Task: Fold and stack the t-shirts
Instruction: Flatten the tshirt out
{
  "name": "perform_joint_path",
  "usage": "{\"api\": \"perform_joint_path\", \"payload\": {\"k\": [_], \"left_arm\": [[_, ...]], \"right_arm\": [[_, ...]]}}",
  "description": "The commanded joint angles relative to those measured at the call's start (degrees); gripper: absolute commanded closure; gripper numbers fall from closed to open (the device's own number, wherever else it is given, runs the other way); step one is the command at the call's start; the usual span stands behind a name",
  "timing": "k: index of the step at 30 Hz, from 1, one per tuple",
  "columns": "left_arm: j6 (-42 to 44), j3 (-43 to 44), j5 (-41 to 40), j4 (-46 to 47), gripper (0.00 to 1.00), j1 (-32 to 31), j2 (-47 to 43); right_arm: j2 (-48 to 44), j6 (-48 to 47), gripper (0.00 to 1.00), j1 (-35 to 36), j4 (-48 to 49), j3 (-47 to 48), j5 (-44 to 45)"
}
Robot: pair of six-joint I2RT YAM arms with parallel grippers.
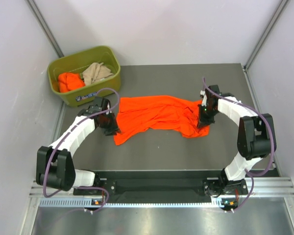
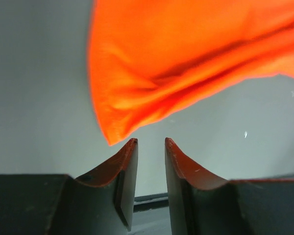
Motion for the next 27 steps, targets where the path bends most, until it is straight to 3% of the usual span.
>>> {"api": "perform_joint_path", "payload": {"k": [1, 7, 11, 27], "left_arm": [[-6.4, -2.2, -4.7, -1.7, 0.67, 4.1, -0.4], [-11.7, -7.8, -0.5, -0.2, 0.51, 6.2, -2.1], [-13.1, -9.6, -0.4, 0.4, 0.48, 6.2, -3.3], [-17.7, -11.4, 2.5, 5.5, 0.56, 6.2, 4.5]], "right_arm": [[-5.3, 0.1, 1.0, 0.8, -1.6, 4.4, -1.6], [-8.5, -0.6, 1.0, 1.1, -2.8, 3.8, -1.7], [-9.2, -0.7, 1.0, 1.1, -2.5, 2.4, -2.4], [-9.1, -1.3, 1.0, 1.1, -3.3, 4.1, -2.5]]}}
